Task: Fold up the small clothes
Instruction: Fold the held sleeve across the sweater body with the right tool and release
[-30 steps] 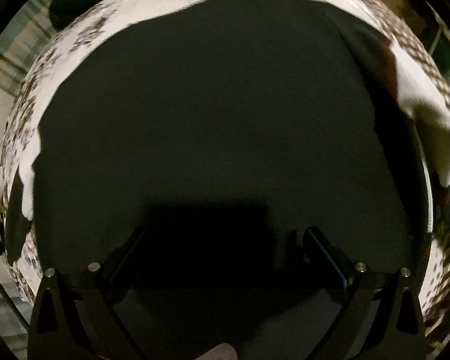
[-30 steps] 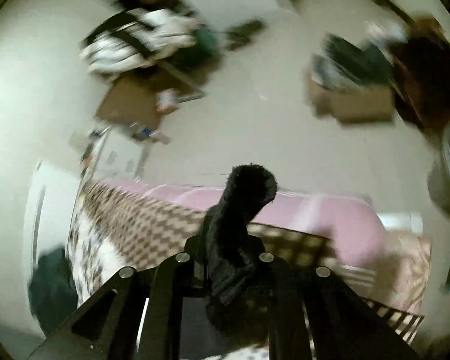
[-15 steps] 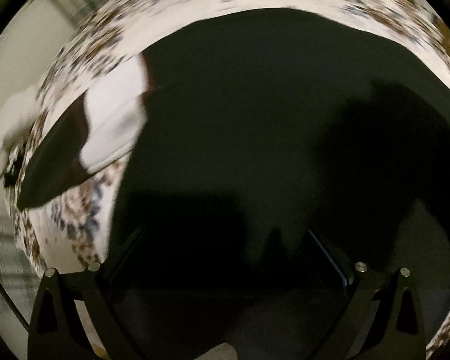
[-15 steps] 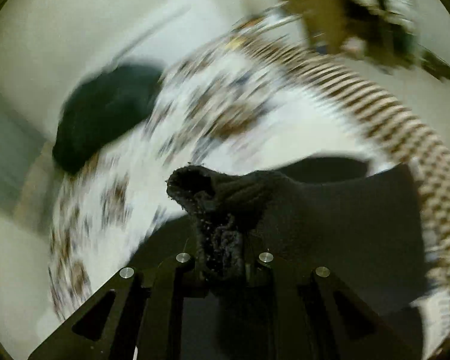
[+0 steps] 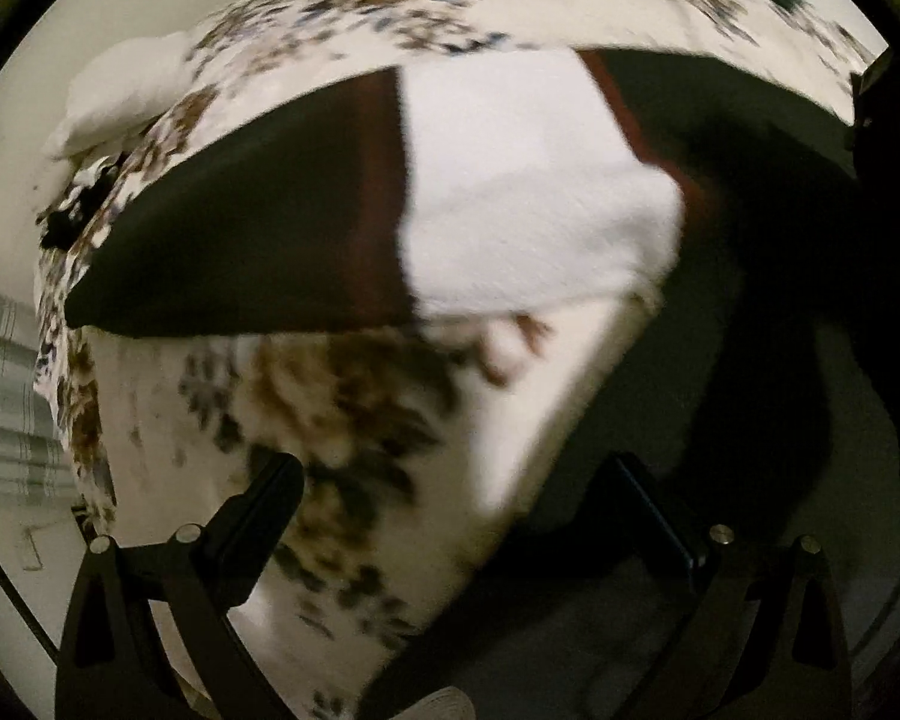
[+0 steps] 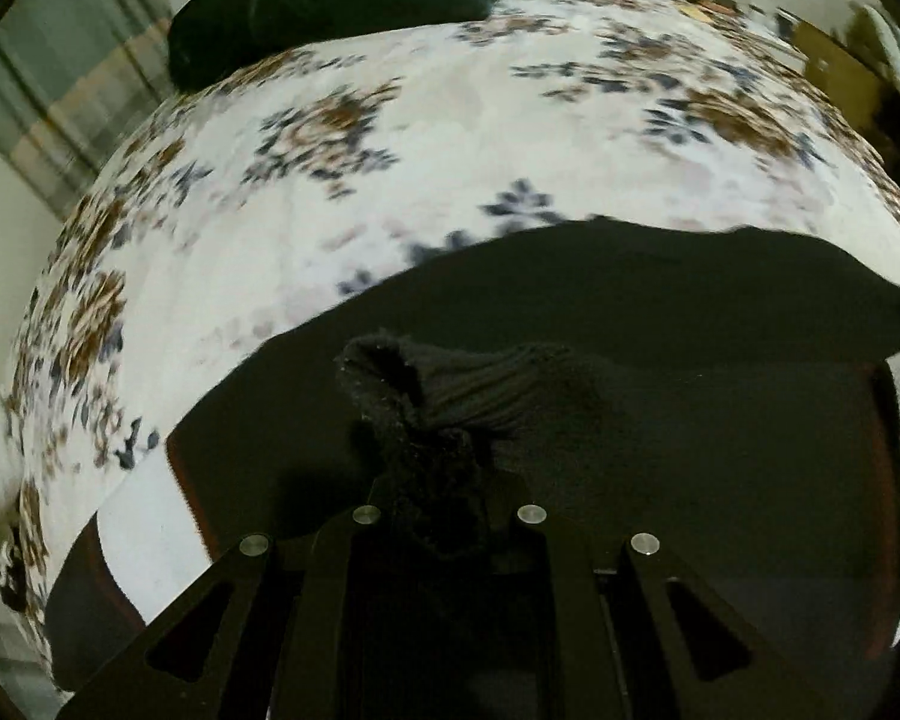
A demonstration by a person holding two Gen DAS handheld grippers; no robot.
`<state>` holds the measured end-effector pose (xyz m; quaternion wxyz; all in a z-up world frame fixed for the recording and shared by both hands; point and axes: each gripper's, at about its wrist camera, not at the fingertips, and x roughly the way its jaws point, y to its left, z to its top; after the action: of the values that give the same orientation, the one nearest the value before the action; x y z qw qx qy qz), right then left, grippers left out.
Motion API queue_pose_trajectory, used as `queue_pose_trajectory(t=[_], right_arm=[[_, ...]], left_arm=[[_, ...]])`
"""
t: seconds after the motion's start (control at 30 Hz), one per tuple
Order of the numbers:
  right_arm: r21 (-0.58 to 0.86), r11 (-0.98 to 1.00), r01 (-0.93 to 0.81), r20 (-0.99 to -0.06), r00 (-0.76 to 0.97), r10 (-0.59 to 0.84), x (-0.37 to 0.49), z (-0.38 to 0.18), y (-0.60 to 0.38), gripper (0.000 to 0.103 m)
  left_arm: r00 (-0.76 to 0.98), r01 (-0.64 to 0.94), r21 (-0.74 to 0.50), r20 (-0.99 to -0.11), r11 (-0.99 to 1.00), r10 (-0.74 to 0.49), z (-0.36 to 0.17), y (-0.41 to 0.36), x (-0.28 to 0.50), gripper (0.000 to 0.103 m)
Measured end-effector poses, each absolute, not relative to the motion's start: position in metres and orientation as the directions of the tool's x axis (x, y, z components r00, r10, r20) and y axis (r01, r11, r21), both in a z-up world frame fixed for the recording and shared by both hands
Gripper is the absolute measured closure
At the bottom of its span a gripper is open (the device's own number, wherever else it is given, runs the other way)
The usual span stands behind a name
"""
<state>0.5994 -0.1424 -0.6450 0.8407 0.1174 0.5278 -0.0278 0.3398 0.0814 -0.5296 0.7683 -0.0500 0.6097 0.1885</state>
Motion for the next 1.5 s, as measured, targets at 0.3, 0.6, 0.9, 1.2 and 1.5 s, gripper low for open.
queue_pose_trajectory(t=[0.3, 0.6, 0.9, 1.2, 1.5], right_arm=[[0.437, 0.896, 0.084, -0.866, 0.308, 0.394, 0.606, -0.624, -0.135, 0.048], [0.217, 0.894, 0.392, -0.924, 0.379, 0.058, 0.473, -0.585, -0.310, 0.028], [0.199, 0.738, 0.645, -0.957, 0.290, 0.005, 0.399, -0.644, -0.407, 0.028], [0.086, 0.771, 0.631, -0.964, 0.248, -0.095, 0.409, -0.648, -0.420, 0.028], [-0.122, 0.840, 0.530, -0.956, 0.164, -0.242, 0.438, -0.657, -0.394, 0.028]], left_arm=[[0.227, -0.349, 0.138, -0.947, 0.927, 0.227, -0.503, 0.091, 0.348, 0.000], [0.305, -0.305, -0.013, -0.948, 0.952, 0.085, -0.493, 0.057, 0.439, 0.000], [0.248, -0.217, 0.014, -0.966, 0.976, 0.069, -0.551, 0.011, 0.523, 0.073], [0.330, -0.248, 0.069, -0.932, 0.966, 0.151, -0.538, 0.042, 0.522, 0.103], [0.354, -0.170, 0.035, -0.930, 0.985, 0.094, -0.539, 0.031, 0.501, 0.101]])
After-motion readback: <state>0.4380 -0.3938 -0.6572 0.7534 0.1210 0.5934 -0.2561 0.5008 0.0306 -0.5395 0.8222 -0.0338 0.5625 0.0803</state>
